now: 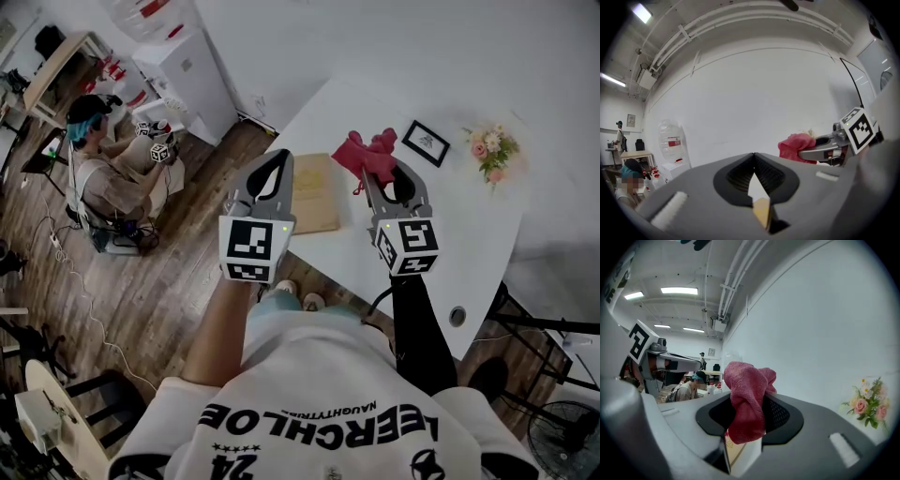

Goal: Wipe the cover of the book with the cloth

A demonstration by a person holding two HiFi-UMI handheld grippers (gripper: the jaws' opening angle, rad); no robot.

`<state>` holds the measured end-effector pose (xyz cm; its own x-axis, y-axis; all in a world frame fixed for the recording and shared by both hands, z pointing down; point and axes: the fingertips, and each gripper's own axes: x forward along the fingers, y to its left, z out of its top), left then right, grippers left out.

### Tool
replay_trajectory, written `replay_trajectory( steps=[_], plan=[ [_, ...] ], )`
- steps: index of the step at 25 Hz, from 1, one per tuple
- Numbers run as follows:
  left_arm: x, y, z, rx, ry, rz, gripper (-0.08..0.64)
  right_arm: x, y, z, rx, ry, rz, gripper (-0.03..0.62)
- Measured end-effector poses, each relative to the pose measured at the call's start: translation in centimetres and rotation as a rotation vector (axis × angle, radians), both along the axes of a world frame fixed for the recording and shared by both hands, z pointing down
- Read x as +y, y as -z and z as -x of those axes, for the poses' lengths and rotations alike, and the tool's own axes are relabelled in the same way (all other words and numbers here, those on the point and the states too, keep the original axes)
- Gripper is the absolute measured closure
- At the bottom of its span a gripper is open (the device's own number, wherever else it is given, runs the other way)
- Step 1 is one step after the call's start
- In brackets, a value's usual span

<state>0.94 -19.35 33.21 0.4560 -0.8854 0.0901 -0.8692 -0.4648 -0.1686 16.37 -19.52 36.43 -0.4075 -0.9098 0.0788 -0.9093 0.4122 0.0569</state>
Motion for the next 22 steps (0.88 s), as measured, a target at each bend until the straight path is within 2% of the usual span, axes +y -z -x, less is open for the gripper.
replay_trajectory(
  steps=[4,10,22],
  plan=[
    [0.1,0.6,0.0,-0.001,0.018,-0.009,0.505,1.2,1.1,-0.7,0.057,-0.03,-0.081,0.445],
    [-0.2,0.5,-0.5,0.002,0.015,-0.006,0.505,1.4,1.0,-1.2,0.052,-0.025,-0.077,0.445],
    [-0.3,1.2,0.8,0.01,0.021,-0.021,0.505,1.5,2.2,0.2,0.061,-0.013,-0.099,0.445]
  ],
)
